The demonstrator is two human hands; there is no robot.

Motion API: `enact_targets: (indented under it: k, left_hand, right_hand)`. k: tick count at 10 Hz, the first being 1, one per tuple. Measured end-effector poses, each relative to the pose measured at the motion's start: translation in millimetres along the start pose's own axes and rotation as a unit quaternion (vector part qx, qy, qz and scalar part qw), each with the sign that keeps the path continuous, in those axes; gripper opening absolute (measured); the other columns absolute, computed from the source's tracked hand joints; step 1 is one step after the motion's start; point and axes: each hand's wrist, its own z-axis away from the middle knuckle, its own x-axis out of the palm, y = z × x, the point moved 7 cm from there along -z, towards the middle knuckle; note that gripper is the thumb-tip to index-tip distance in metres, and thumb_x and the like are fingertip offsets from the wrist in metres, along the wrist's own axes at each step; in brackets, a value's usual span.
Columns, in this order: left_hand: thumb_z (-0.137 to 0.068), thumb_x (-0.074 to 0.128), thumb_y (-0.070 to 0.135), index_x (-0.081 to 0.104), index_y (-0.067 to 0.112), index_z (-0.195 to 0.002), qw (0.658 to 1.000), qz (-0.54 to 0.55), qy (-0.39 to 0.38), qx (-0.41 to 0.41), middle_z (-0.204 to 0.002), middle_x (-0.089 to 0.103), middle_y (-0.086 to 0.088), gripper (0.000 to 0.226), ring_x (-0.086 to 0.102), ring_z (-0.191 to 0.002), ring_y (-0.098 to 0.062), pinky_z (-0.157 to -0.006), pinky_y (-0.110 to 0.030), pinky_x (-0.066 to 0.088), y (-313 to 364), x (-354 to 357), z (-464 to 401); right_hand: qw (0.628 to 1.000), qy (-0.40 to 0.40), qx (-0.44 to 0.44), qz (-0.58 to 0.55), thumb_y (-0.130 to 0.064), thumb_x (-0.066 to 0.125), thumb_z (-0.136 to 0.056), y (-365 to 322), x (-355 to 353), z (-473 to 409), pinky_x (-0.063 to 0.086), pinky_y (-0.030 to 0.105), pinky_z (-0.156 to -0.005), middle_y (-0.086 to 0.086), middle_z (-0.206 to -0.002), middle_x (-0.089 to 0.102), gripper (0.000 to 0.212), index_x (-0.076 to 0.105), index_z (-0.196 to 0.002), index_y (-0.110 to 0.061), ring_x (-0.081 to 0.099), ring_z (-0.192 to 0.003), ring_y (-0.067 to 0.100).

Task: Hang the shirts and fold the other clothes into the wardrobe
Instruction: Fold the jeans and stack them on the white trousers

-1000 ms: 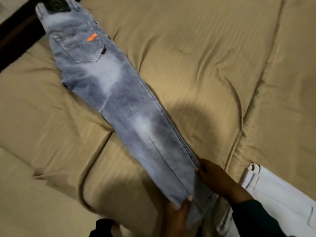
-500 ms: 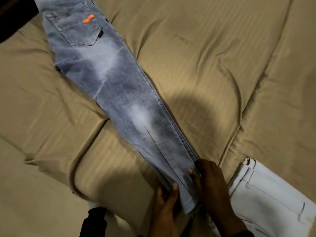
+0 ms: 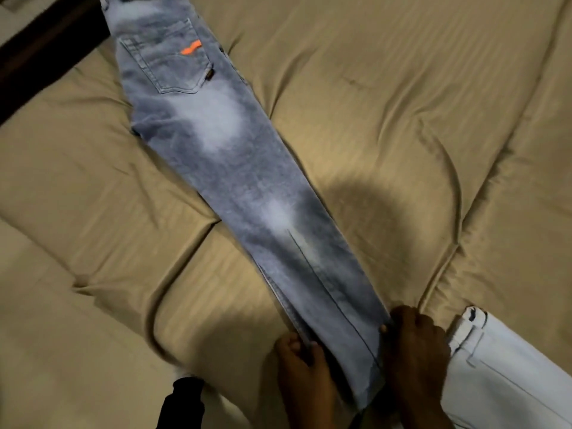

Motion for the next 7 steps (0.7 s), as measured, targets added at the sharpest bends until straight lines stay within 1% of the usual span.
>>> enact_targets:
  k: [1, 2, 3, 4, 5, 6, 7]
  left_hand:
    - [-0.093, 0.064, 0.009, 0.056, 0.026, -0.091, 0.990, 0.069, 0.094, 0.083, -0.088, 0.066, 0.001, 0.019, 0.065, -0.088, -0.027, -0.077, -0.036, 0.048, 59, -34, -31]
    - [-0.096, 0.063, 0.022, 0.063, 0.021, -0.093, 0.987, 0.102, 0.074, 0.096, -0.088, 0.071, -0.003, 0.004, 0.067, -0.079, -0.022, -0.074, -0.038, 0.054, 96, -48, -73]
    - [-0.091, 0.071, 0.026, 0.063, 0.017, -0.090, 0.990, 0.102, 0.053, 0.087, -0.084, 0.071, -0.006, 0.012, 0.066, -0.075, -0.025, -0.071, -0.040, 0.057, 104, -48, -95]
    - [-0.091, 0.072, 0.033, 0.062, 0.021, -0.085, 0.998, 0.040, -0.013, 0.055, -0.082, 0.070, -0.006, 0.016, 0.069, -0.081, -0.030, -0.078, -0.050, 0.059, 72, -34, -70]
    - [-0.093, 0.068, 0.037, 0.068, 0.013, -0.091, 0.990, -0.017, -0.143, 0.017, -0.084, 0.073, -0.007, 0.024, 0.070, -0.081, -0.025, -0.076, -0.038, 0.058, 33, -10, -24]
    - [-0.097, 0.063, 0.031, 0.067, 0.013, -0.096, 0.986, -0.007, -0.164, 0.005, -0.087, 0.074, -0.003, 0.019, 0.070, -0.079, -0.012, -0.067, -0.020, 0.052, 19, -6, -2]
    - [-0.094, 0.067, 0.021, 0.068, 0.014, -0.096, 0.985, -0.004, -0.168, -0.024, -0.087, 0.075, -0.003, 0.007, 0.071, -0.083, -0.017, -0.073, -0.030, 0.057, 11, -3, 1]
  right_hand:
    - [0.991, 0.118, -0.043, -0.056, -0.020, 0.088, -0.065, -32, -19, 11, 0.049, 0.049, -0.067, 0.025, -0.094, 0.058, 0.042, 0.067, -0.099, -0.005, 0.057, -0.079, 0.045]
    - [0.967, 0.124, -0.204, -0.091, -0.039, 0.067, -0.081, -84, -1, 35, 0.050, 0.040, -0.064, 0.008, -0.089, 0.060, 0.024, 0.060, -0.095, -0.020, 0.058, -0.077, 0.030]
    - [0.958, 0.056, -0.246, -0.137, -0.036, 0.043, -0.093, -97, 40, 48, 0.050, 0.029, -0.048, 0.004, -0.085, 0.052, 0.018, 0.046, -0.092, -0.018, 0.052, -0.071, 0.019]
    - [0.964, -0.022, -0.260, -0.039, -0.043, 0.014, -0.097, -82, 53, 72, 0.054, 0.040, -0.079, 0.015, -0.105, 0.054, 0.058, 0.056, -0.110, -0.005, 0.051, -0.097, 0.027]
    - [0.974, -0.044, -0.211, -0.076, -0.031, 0.035, -0.091, -89, 32, 77, 0.050, 0.045, -0.083, 0.014, -0.105, 0.057, 0.041, 0.059, -0.112, -0.007, 0.056, -0.097, 0.030]
    - [0.964, -0.073, -0.075, -0.244, -0.015, 0.062, -0.092, -70, 35, 69, 0.047, 0.026, -0.069, -0.003, -0.092, 0.056, 0.011, 0.058, -0.101, -0.020, 0.055, -0.082, 0.015]
    - [0.944, -0.028, 0.003, -0.329, -0.012, 0.070, -0.089, -46, 29, 77, 0.041, 0.015, -0.071, -0.010, -0.097, 0.058, 0.025, 0.057, -0.095, -0.032, 0.056, -0.088, 0.007]
